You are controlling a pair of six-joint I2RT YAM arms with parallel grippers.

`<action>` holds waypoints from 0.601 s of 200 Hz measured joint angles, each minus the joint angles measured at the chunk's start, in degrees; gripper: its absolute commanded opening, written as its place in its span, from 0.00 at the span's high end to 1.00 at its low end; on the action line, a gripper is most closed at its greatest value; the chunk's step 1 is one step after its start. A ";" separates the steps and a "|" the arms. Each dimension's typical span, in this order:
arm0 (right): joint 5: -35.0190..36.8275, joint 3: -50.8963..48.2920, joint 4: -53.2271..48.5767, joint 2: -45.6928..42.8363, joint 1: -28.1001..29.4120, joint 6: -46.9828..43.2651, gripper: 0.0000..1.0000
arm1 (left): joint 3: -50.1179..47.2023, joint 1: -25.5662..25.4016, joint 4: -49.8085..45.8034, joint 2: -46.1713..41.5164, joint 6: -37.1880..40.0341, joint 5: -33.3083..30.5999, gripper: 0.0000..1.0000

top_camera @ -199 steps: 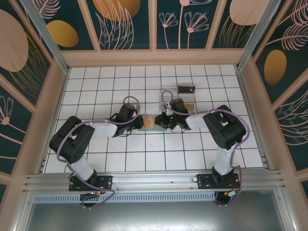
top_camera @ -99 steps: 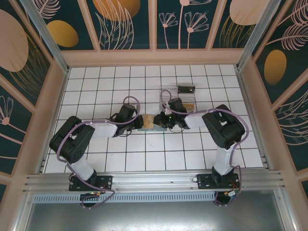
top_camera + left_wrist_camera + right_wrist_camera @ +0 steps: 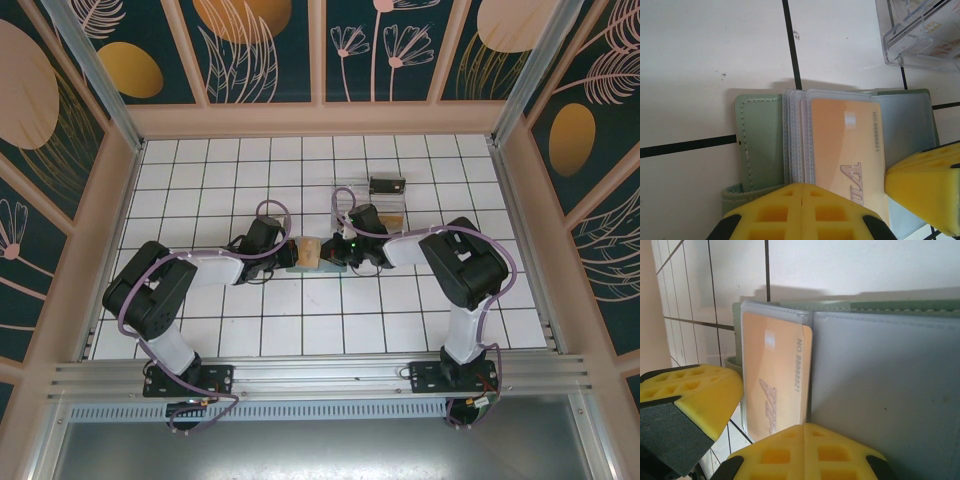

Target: Take the credit cards out of the card holder

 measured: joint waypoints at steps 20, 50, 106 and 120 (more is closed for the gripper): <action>0.04 -0.50 0.13 -0.26 -0.28 0.00 1.00 | 0.00 0.00 0.02 0.00 0.00 -0.02 1.00; 0.07 -1.73 0.20 -1.18 -1.18 -0.02 1.00 | 0.00 0.00 0.02 0.00 0.00 -0.02 1.00; 0.09 -2.62 -0.20 -2.08 -1.88 -0.59 0.84 | 0.00 0.00 0.02 0.00 0.00 -0.02 1.00; -0.52 -3.02 0.33 -2.60 -1.92 -0.83 0.82 | 0.00 0.00 0.00 0.00 0.00 -0.02 1.00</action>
